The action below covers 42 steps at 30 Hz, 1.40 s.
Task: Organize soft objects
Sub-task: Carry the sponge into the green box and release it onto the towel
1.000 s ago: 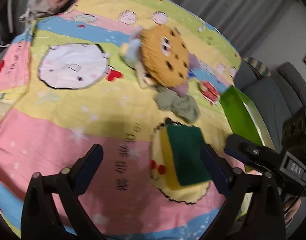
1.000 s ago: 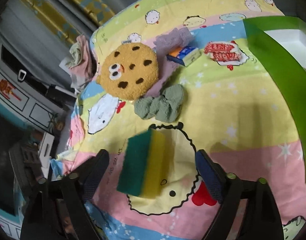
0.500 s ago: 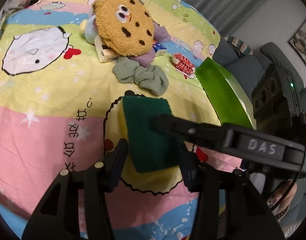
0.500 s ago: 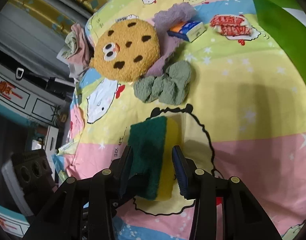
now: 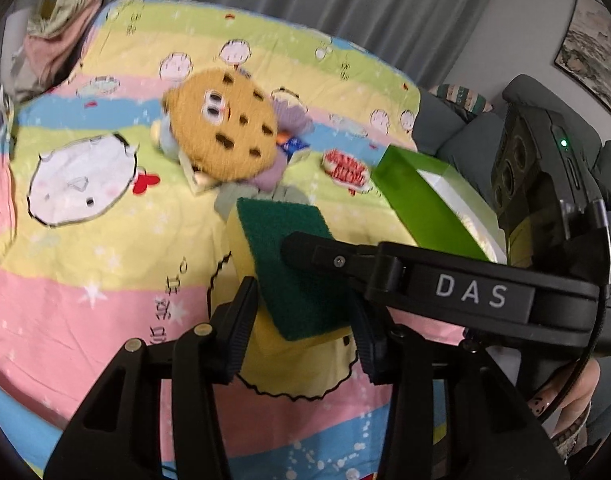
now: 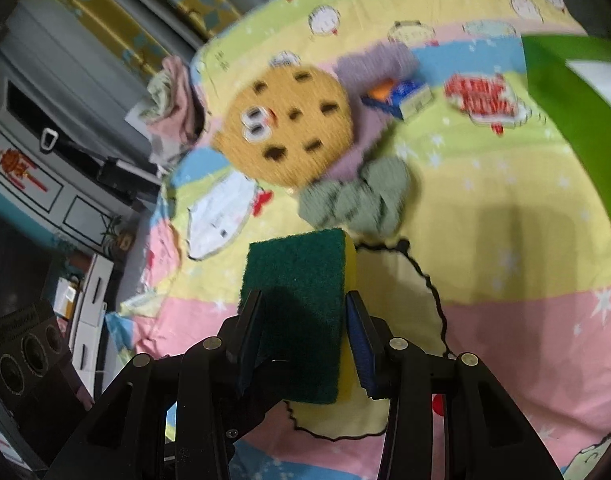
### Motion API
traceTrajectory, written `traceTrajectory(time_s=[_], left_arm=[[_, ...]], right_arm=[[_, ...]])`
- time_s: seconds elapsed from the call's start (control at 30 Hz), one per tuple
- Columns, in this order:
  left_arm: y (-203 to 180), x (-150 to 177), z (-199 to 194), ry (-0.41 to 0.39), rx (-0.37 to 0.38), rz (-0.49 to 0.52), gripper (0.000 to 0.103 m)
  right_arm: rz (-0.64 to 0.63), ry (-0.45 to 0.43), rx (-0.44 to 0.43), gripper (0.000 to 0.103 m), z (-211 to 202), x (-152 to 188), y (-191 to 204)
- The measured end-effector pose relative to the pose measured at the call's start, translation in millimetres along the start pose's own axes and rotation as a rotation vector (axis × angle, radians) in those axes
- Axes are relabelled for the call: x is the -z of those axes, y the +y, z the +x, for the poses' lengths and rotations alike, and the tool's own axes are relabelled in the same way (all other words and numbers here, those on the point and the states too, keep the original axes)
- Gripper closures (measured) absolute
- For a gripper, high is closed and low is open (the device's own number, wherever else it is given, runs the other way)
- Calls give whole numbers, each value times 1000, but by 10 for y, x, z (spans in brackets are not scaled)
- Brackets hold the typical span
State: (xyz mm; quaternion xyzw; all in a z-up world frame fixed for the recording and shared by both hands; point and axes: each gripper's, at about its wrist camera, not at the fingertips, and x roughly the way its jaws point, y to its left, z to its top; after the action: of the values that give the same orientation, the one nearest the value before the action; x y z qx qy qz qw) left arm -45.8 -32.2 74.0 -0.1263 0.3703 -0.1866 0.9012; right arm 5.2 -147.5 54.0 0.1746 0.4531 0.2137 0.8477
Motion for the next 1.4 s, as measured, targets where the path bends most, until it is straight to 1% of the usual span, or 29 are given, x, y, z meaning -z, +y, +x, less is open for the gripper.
traceTrajectory(time_s=[0.2, 0.4, 0.5, 0.7, 0.97, 1.3, 1.4], left_arm=[[-173, -80, -49, -33, -30, 49, 60], [-394, -156, -28, -57, -10, 75, 60], [-557, -216, 1, -72, -4, 104, 60], [-871, -362, 61, -108, 45, 165, 60], [-1296, -517, 274, -103, 114, 229, 61], [-1913, -620, 617, -72, 209, 337, 61], [-2090, -646, 773, -48, 244, 360, 61]], right_arm=[[-29, -53, 3, 59, -175, -51, 73], [-7, -105, -8, 59, -395, -107, -30], [3, -139, 3, 59, -542, -149, -103], [23, -226, 25, 59, -861, -243, -255], [57, -318, 92, 59, -1228, -345, -505], [157, -424, 135, 59, -1680, -433, -1039], [191, -447, 169, 59, -1784, -456, -1203]])
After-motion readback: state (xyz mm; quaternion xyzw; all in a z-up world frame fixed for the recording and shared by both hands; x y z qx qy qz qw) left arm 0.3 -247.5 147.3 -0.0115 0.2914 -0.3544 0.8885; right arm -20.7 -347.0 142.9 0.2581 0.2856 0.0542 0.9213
